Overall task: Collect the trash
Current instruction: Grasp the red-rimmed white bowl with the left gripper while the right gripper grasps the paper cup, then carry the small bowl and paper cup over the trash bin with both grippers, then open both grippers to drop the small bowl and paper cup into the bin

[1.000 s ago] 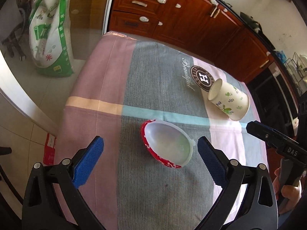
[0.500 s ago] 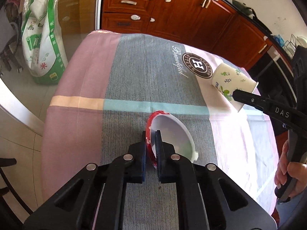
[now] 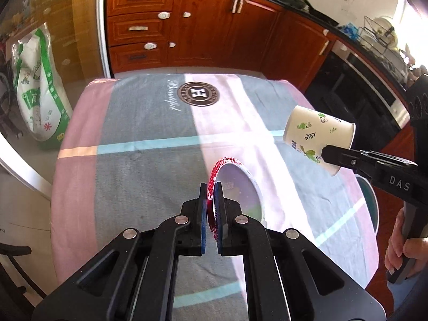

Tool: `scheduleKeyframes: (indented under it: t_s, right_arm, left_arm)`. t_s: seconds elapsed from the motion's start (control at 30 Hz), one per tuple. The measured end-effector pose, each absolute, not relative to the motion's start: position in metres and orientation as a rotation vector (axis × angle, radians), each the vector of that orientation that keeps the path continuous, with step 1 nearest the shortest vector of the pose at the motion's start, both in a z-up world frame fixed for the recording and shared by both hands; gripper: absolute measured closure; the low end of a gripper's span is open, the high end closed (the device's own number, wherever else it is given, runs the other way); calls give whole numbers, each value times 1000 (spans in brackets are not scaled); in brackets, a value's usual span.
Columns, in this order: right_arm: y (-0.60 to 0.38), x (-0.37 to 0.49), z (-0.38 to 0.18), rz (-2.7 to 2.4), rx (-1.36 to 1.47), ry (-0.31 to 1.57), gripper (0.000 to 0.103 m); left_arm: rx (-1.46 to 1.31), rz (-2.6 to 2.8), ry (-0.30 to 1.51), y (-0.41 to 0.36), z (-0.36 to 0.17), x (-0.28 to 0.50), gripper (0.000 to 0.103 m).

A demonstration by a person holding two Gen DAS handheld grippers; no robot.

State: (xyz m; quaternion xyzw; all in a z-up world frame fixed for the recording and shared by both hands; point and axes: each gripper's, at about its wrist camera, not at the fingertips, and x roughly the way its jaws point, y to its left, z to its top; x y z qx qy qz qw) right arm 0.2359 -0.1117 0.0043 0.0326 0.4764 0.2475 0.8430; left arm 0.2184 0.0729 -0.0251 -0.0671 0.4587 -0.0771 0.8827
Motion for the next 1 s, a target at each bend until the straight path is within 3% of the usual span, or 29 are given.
scheduleKeyframes:
  t_s: [0.63,1.0]
  right_arm:
    - [-359,95,10,191,309,951,100]
    - [-435,71,-19,123,425,966,99]
  left_arm:
    - [92,-599,966,-207,-13,175,97]
    - [203,-671,1025,-299,-40,174,97]
